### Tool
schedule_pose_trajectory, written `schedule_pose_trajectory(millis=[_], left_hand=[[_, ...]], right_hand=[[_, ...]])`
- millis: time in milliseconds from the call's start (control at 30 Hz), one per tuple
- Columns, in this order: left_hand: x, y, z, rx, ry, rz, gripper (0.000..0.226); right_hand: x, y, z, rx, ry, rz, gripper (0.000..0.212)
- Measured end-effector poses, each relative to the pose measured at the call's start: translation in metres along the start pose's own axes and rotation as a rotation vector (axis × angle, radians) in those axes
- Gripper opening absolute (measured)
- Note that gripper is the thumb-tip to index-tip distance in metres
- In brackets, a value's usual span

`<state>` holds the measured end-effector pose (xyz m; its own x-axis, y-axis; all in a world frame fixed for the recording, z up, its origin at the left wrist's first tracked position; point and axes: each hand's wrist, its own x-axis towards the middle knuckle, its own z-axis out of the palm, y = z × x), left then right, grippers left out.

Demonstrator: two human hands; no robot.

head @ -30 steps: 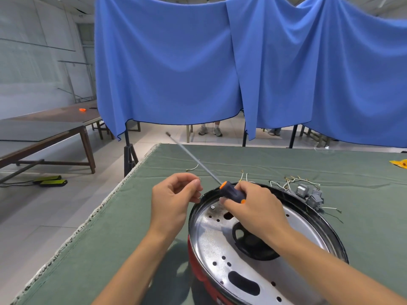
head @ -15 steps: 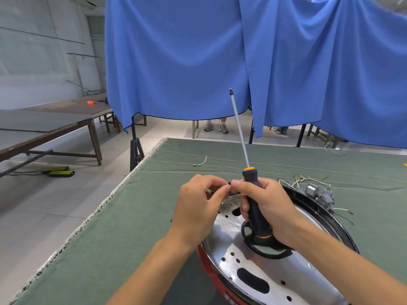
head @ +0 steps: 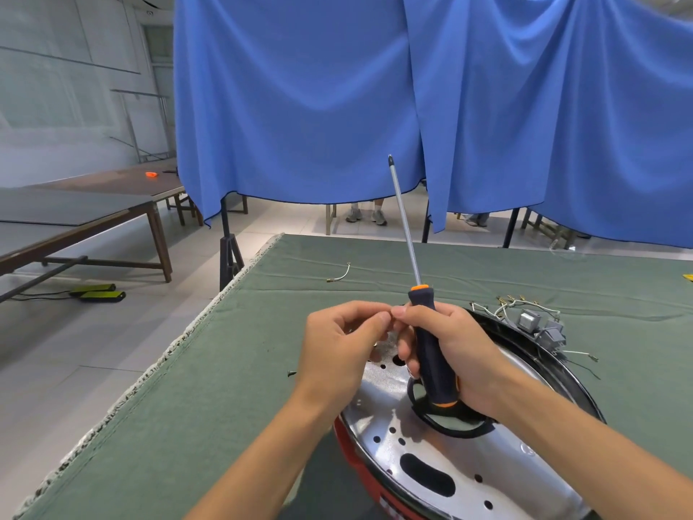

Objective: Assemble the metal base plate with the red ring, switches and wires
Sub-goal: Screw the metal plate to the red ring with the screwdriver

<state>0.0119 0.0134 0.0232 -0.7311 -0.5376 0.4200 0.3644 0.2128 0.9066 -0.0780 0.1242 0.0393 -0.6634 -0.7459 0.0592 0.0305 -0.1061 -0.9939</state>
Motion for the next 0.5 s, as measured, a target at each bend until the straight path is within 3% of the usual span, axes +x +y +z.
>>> schedule_pose_trajectory(millis=[100,333,500], left_hand=[[0.004,0.007,-0.001,-0.116,-0.027,-0.127,0.019],[0.012,0.014,0.002,-0.095,-0.128,-0.393,0.031],[0.014,0.013,0.006,-0.187,-0.078,-0.457,0.037]], right_hand=[[0.001,0.002,0.001,-0.039,0.007,-0.081,0.029],[0.001,0.003,0.000,-0.125,0.065,-0.210,0.026],[0.001,0.003,0.000,-0.174,0.083,-0.257,0.027]])
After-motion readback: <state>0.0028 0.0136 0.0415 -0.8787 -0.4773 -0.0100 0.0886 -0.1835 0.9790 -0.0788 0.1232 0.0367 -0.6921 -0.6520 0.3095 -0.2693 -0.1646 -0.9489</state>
